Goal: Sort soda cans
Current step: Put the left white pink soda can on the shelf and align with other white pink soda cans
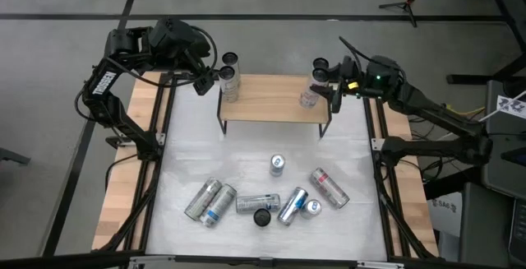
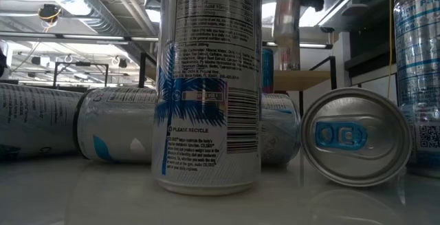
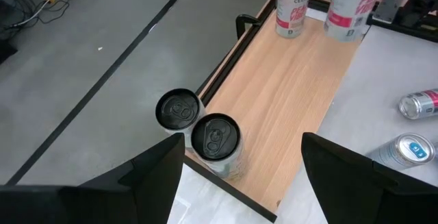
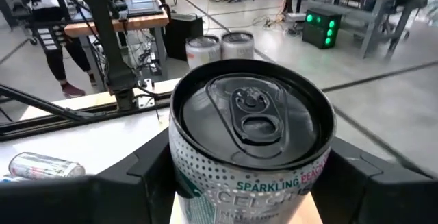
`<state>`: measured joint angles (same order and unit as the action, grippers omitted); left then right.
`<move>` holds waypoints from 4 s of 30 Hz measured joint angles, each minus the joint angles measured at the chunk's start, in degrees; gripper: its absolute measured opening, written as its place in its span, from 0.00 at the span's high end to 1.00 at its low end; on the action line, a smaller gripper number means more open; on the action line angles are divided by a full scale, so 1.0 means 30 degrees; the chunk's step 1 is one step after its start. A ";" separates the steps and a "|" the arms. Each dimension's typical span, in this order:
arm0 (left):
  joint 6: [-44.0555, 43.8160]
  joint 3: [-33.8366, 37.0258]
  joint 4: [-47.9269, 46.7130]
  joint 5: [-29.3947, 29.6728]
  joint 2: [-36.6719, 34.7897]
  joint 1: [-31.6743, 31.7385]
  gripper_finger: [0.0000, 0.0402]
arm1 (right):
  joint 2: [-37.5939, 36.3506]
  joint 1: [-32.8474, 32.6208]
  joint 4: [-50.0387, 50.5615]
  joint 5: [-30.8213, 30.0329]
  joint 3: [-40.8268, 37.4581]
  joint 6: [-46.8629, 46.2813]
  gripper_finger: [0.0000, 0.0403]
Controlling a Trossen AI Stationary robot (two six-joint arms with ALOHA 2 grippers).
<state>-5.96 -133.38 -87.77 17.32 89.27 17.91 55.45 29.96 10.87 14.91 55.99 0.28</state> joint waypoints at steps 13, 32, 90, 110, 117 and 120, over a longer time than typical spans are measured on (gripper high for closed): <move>-0.0007 0.0000 -0.0006 0.0000 0.0000 0.0000 0.29 | -0.0076 0.1024 -0.0462 0.0839 -0.2476 0.1530 0.38; -0.0018 0.0000 -0.0006 -0.0007 0.0000 0.0000 0.29 | -0.0047 0.1022 -0.0246 -0.0840 -0.2995 0.2522 0.38; -0.0401 0.0000 -0.0014 -0.0146 0.0000 0.0000 0.29 | -0.3752 0.1024 -0.0142 -0.1828 -0.2981 0.2528 0.07; -0.0452 0.0000 -0.0014 -0.0146 0.0000 0.0000 0.29 | -0.4943 -0.0393 -0.0144 0.5370 -0.2966 -0.0883 0.07; -0.0459 -0.0003 -0.0014 -0.0146 0.0000 0.0000 0.29 | -0.4417 -0.4297 -0.0001 0.3413 -0.2966 -0.1013 0.07; -0.0459 0.0000 -0.0014 -0.0146 0.0000 0.0000 0.29 | -0.3909 -0.5807 0.0473 0.1566 -0.2966 -0.1013 0.07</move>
<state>-7.33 -133.38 -87.81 16.88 89.27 17.91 43.72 12.54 12.29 19.61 47.09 -2.76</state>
